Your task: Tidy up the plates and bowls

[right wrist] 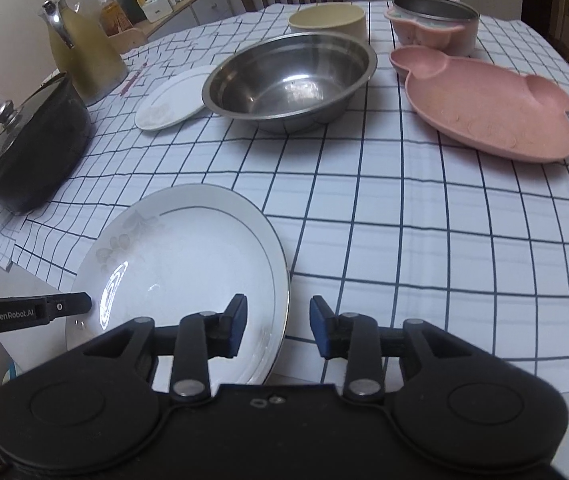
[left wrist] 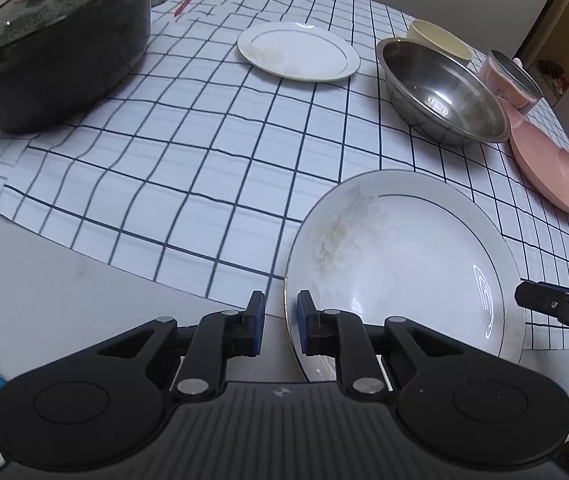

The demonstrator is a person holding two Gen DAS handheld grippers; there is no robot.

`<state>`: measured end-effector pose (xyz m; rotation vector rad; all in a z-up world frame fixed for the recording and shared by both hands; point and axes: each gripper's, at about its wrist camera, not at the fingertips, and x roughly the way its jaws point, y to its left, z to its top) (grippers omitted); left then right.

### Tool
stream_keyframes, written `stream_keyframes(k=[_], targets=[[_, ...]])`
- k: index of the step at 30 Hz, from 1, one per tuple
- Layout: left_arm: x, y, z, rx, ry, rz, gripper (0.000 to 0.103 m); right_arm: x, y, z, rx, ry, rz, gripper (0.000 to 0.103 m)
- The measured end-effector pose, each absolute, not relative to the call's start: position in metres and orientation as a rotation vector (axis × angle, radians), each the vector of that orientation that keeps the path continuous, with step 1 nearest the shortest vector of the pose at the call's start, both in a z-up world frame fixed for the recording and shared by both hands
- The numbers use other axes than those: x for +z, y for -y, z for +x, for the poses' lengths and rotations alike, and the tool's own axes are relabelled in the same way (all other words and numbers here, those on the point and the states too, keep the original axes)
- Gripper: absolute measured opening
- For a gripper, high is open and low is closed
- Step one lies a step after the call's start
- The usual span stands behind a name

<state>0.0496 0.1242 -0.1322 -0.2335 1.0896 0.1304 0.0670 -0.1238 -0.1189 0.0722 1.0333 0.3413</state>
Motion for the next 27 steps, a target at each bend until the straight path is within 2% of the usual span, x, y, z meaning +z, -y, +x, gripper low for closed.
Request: stream_keyframes(k=[5,12,15,18,20,25,27], targets=[[-0.117,-0.128,0.048,0.142,-1.048,-0.229,0.016,-0.107,0.121,0.068,0.358,-0.996,0.058,0.038],[-0.094,-0.124,0.052,0.126,-0.986,-0.219,0.017,-0.089,0.112,0.072,0.379,-0.931,0.034,0.045],[-0.085,-0.122,0.054,0.121,-0.957,-0.213,0.027,-0.081,0.109,0.073,0.392,-0.913,0.035,0.048],[-0.076,-0.121,0.056,0.118,-0.924,-0.206,0.043,-0.074,0.105,0.074,0.4,-0.889,0.035,0.058],[-0.071,-0.121,0.058,0.12,-0.902,-0.209,0.055,-0.07,0.101,0.075,0.41,-0.875,0.03,0.059],[-0.061,-0.12,0.067,0.108,-0.874,-0.2,0.056,-0.058,0.092,0.079,0.427,-0.842,0.017,0.07],[-0.058,-0.12,0.07,0.106,-0.86,-0.196,0.061,-0.053,0.088,0.082,0.428,-0.828,0.01,0.075]])
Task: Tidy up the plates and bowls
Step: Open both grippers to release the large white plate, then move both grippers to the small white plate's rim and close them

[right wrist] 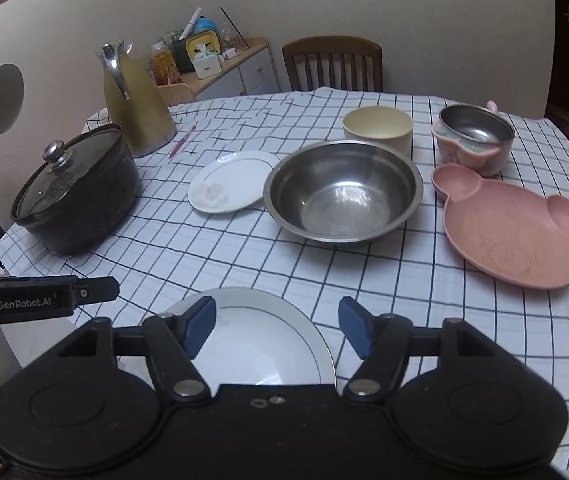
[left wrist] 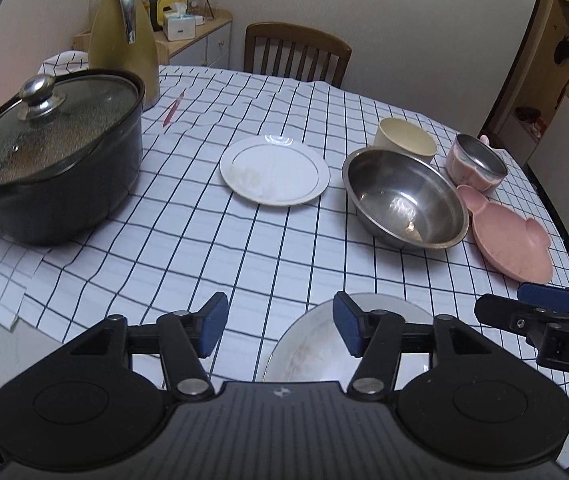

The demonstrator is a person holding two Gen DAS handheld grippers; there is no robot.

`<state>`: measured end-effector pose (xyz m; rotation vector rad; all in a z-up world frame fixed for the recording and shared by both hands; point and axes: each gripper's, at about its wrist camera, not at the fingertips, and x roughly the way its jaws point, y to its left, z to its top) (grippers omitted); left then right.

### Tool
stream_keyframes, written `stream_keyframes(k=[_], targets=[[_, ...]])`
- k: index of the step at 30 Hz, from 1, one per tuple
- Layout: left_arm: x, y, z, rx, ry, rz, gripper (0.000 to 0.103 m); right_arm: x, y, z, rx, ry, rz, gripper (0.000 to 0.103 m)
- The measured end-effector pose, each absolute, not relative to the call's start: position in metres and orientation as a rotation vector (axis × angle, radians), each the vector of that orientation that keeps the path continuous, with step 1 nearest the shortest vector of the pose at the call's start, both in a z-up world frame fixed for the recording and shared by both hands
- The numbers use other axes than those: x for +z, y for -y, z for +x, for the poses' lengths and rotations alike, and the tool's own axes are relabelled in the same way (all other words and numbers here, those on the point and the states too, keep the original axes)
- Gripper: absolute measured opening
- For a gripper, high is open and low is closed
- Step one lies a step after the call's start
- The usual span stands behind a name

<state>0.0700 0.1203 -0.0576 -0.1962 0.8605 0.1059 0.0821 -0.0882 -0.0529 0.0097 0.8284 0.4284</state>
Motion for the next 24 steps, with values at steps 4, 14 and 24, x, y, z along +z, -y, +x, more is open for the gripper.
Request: stream_keyframes(k=[4,14,24], targets=[[-0.051,-0.123,0.076,0.109,-0.829,-0.197,0.07,-0.042,0.081,0.089,0.42,-0.795,-0.008,0.084],[-0.047,-0.137,0.096,0.114,-0.811,-0.21,0.077,-0.029,0.058,0.106,0.411,-0.753,-0.06,0.099],[-0.049,-0.156,0.133,0.132,-0.814,-0.2,0.077,-0.019,0.037,0.145,0.408,-0.722,-0.096,0.102]])
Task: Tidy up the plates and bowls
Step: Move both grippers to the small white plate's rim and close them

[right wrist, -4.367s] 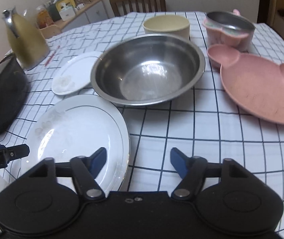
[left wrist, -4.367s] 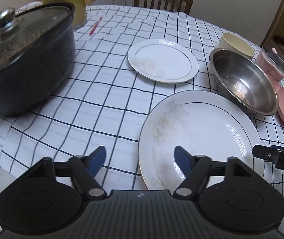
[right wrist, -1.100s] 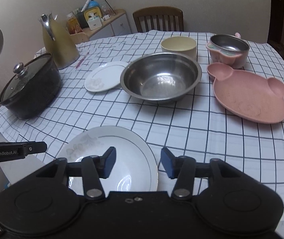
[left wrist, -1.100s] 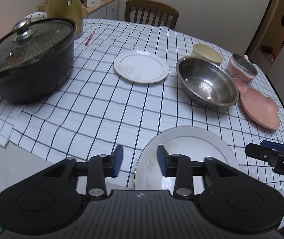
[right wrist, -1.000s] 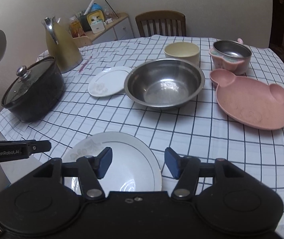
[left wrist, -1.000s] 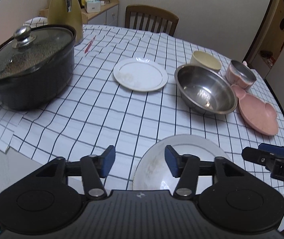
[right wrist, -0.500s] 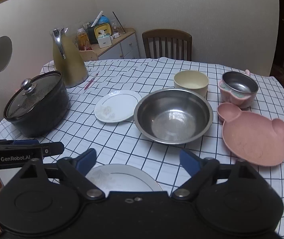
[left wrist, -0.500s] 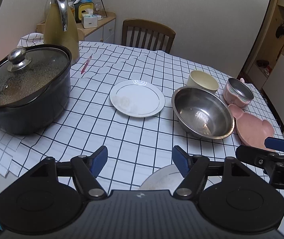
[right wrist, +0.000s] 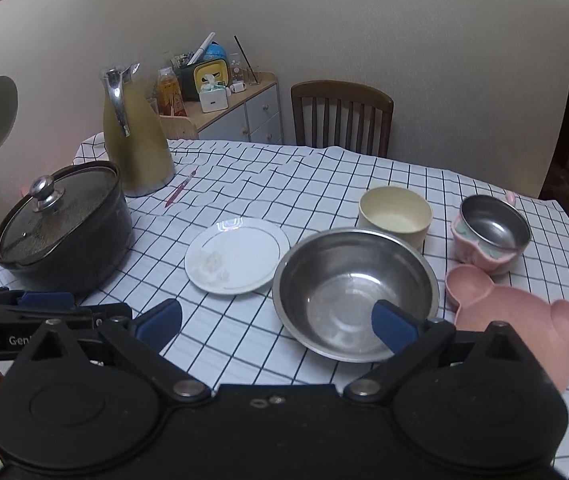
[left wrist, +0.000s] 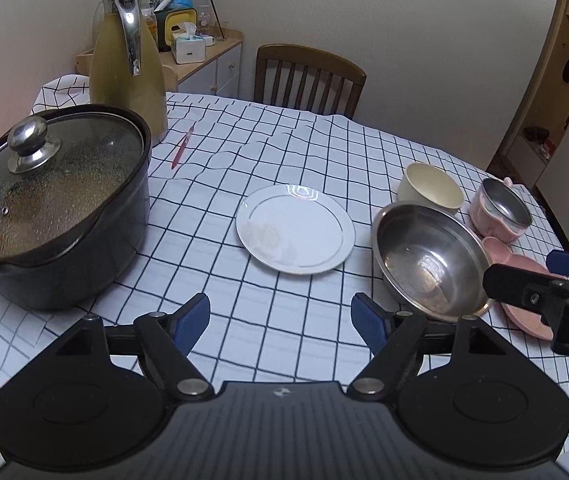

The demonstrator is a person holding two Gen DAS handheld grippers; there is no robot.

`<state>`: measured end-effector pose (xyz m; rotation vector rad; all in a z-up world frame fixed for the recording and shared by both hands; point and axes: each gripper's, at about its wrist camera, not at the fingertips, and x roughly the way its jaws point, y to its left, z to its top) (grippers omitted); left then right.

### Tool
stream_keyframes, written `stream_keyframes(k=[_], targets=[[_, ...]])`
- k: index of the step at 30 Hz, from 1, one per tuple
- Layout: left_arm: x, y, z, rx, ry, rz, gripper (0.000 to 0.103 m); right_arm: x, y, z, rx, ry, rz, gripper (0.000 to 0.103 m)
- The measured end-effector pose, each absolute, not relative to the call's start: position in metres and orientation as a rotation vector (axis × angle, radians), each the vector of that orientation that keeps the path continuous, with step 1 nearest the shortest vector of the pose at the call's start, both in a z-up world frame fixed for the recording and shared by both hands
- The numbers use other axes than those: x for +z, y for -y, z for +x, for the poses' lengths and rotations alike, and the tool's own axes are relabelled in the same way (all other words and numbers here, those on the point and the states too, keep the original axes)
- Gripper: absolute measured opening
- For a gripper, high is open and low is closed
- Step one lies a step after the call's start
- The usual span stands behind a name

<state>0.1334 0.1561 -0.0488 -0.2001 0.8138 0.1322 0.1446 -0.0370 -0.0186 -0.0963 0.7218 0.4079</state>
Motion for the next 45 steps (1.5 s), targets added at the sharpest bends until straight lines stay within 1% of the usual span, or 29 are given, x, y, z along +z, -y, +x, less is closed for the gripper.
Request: stream_keyframes(k=[11,23,29,31,35,39,41,42,43,44,45], targets=[[-0.063,-0.181,0.193,0.151,-0.839,-0.204,0.077,-0.025,0.011,0.209,0.402,-0.752,-0.126,0.102],[-0.099,-0.194,0.254,0.167,-0.92,-0.186,0.077,-0.054,-0.015,0.292,0.395,-0.849,-0.129,0.1],[-0.117,-0.204,0.276,0.175,-0.967,-0.24,0.077,-0.069,-0.028,0.323,0.411,-0.884,-0.154,0.098],[-0.121,-0.206,0.281,0.175,-0.979,-0.25,0.077,-0.075,-0.031,0.334,0.407,-0.906,-0.151,0.095],[-0.131,-0.212,0.292,0.175,-1.002,-0.283,0.077,-0.088,-0.034,0.355,0.4,-0.952,-0.127,0.092],[-0.141,-0.217,0.3,0.17,-1.023,-0.321,0.076,-0.101,-0.039,0.37,0.401,-0.993,-0.125,0.085],[-0.146,-0.22,0.302,0.16,-1.028,-0.335,0.076,-0.107,-0.043,0.375,0.41,-1.008,-0.128,0.084],[-0.149,-0.22,0.303,0.163,-1.035,-0.335,0.075,-0.111,-0.045,0.377,0.412,-1.018,-0.129,0.08],[-0.151,-0.221,0.305,0.158,-1.041,-0.339,0.068,-0.114,-0.047,0.38,0.418,-1.031,-0.127,0.076],[-0.153,-0.223,0.306,0.153,-1.049,-0.346,0.063,-0.117,-0.048,0.383,0.423,-1.043,-0.127,0.075],[-0.155,-0.224,0.306,0.154,-1.056,-0.356,0.063,-0.12,-0.049,0.384,0.428,-1.051,-0.126,0.073]])
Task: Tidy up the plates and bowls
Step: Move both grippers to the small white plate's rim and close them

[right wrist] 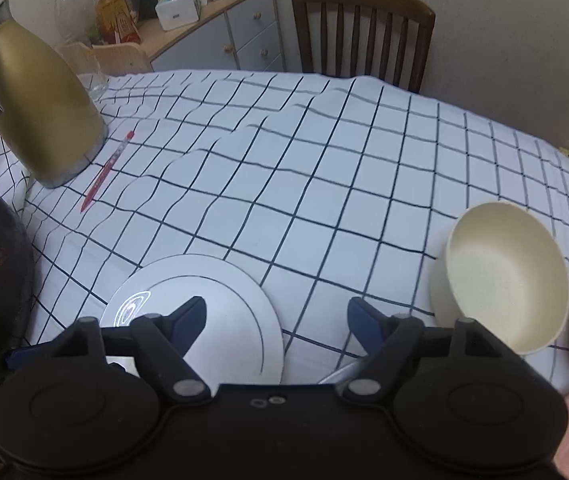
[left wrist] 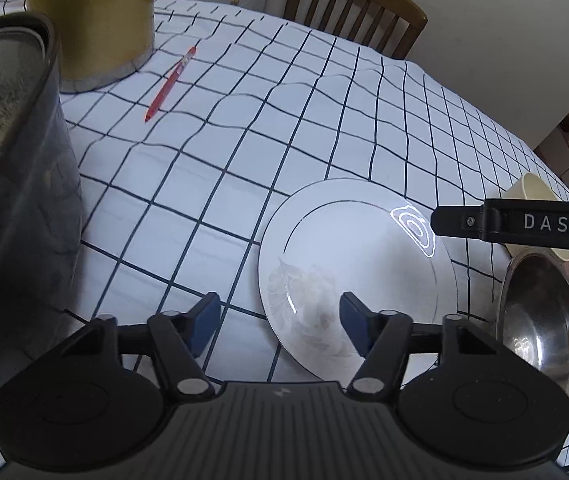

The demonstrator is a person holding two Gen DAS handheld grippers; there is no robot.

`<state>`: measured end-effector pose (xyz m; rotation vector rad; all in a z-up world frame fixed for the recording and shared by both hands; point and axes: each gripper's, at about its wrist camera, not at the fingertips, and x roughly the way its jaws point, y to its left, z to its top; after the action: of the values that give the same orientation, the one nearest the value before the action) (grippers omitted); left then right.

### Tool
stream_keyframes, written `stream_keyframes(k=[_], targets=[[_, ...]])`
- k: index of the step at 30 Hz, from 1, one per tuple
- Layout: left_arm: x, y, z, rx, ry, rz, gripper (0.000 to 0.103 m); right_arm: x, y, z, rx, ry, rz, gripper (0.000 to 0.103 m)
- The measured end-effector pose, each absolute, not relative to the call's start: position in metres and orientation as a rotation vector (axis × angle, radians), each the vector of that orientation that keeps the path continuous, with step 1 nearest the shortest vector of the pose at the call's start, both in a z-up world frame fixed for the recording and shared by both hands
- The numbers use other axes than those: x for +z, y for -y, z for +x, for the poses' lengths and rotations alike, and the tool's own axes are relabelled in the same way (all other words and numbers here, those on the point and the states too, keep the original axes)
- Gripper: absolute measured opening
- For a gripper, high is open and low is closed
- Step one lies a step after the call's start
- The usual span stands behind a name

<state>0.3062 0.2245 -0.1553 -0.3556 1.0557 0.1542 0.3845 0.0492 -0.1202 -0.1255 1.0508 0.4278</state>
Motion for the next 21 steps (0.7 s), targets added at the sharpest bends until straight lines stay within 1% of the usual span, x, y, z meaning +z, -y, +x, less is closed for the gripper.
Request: stream_keyframes(k=[1,3,5,7,9,10,12,14,16,18,20,21], targets=[[-0.157,-0.226,0.307,0.155,-1.058,-0.361,0.062,-0.123,-0.05,0.386,0.436,-1.059,-0.12,0.072],[-0.158,-0.227,0.308,0.146,-1.057,-0.366,0.057,-0.127,-0.051,0.389,0.444,-1.074,-0.114,0.07],[-0.16,-0.228,0.309,0.144,-1.06,-0.375,0.05,-0.132,-0.052,0.393,0.444,-1.088,-0.108,0.067],[-0.163,-0.231,0.31,0.145,-1.065,-0.39,0.045,-0.137,-0.051,0.396,0.445,-1.109,-0.092,0.056],[-0.165,-0.233,0.31,0.143,-1.07,-0.41,0.04,-0.141,-0.05,0.399,0.444,-1.126,-0.074,0.052],[-0.166,-0.235,0.31,0.14,-1.071,-0.422,0.037,-0.142,-0.05,0.4,0.443,-1.129,-0.067,0.052],[-0.167,-0.237,0.31,0.138,-1.068,-0.439,0.035,-0.142,-0.049,0.401,0.444,-1.123,-0.06,0.05],[-0.167,-0.24,0.309,0.138,-1.069,-0.451,0.029,-0.143,-0.048,0.403,0.45,-1.13,-0.045,0.044],[-0.167,-0.243,0.308,0.129,-1.062,-0.479,0.027,-0.144,-0.048,0.404,0.463,-1.141,-0.031,0.031],[-0.167,-0.246,0.307,0.13,-1.058,-0.496,0.026,-0.144,-0.047,0.403,0.479,-1.146,-0.021,0.03],[-0.17,-0.25,0.306,0.126,-1.063,-0.518,0.02,-0.144,-0.046,0.402,0.487,-1.147,-0.026,0.026],[-0.171,-0.251,0.306,0.127,-1.063,-0.528,0.02,-0.144,-0.045,0.402,0.489,-1.147,-0.032,0.024]])
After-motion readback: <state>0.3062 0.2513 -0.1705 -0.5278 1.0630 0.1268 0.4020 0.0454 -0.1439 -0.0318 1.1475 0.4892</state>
